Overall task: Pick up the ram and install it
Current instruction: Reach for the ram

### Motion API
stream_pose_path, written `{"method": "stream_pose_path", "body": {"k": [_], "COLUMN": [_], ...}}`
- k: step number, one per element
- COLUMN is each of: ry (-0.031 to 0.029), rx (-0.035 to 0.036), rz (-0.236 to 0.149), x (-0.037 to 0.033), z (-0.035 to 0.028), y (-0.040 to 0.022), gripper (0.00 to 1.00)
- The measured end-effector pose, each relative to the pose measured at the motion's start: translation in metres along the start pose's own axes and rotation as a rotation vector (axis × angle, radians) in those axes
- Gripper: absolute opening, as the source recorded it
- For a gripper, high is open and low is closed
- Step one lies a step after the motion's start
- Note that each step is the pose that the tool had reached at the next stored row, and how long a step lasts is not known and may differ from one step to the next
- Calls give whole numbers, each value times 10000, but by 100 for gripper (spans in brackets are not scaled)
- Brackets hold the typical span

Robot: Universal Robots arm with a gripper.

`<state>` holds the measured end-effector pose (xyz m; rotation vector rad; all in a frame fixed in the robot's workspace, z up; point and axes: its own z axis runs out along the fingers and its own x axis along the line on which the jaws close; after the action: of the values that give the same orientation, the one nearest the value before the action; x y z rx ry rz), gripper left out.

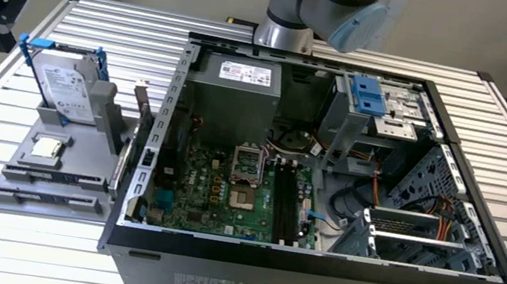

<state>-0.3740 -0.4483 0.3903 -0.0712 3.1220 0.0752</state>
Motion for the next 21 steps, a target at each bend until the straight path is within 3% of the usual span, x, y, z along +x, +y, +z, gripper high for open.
{"method": "stream_pose_path", "body": {"k": [21], "ry": [-1], "rx": [-1], "rz": [-3], "x": [12], "z": [4], "y": [-263], "gripper": [0]}}
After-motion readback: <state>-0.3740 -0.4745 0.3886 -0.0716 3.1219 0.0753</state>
